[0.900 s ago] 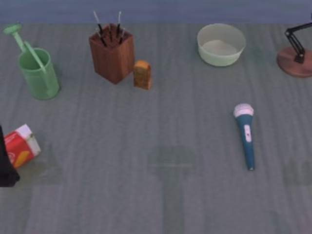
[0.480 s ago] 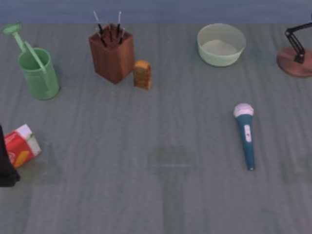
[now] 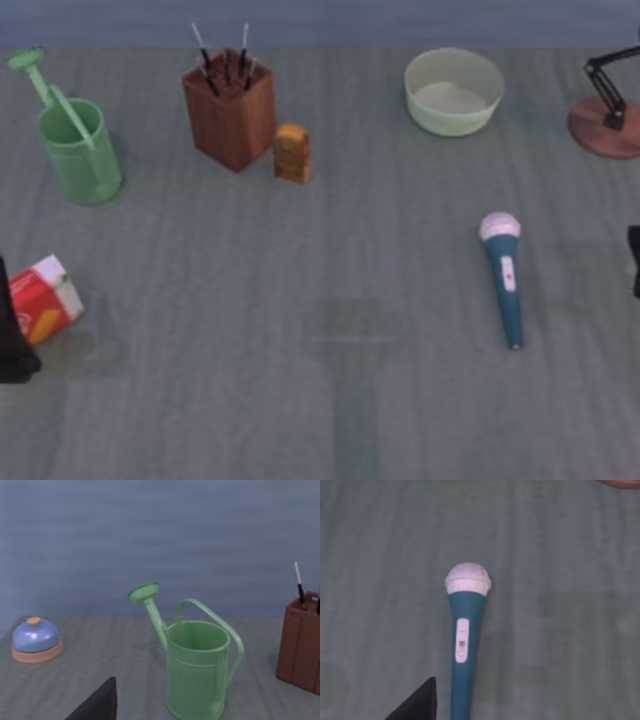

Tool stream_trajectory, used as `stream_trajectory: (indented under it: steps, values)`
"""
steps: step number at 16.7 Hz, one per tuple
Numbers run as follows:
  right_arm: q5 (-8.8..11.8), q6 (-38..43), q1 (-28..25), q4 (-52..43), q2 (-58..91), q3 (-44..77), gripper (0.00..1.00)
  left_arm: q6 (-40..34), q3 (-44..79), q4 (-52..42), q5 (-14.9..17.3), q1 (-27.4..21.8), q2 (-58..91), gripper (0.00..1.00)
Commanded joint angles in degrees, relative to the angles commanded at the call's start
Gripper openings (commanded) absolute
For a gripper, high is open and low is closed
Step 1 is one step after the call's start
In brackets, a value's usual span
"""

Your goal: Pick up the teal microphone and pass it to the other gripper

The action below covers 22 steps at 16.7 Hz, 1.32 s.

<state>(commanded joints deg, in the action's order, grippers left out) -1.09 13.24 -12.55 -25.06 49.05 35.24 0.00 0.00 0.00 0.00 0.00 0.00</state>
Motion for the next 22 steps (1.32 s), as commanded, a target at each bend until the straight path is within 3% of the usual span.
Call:
stream_trajectory:
  steps: [10, 15, 22]
  values:
    - [-1.51, 11.99, -11.07, -23.0, 50.07, 32.4, 1.0, 0.0, 0.0, 0.0, 0.0, 0.0, 0.0, 1.0]
    - [-1.53, 13.8, -12.93, -26.42, 57.18, 37.35, 1.0, 0.0, 0.0, 0.0, 0.0, 0.0, 0.0, 1.0]
    - [-1.51, 13.6, -12.67, -24.1, 58.54, 36.22, 1.0, 0.0, 0.0, 0.0, 0.0, 0.0, 0.0, 1.0]
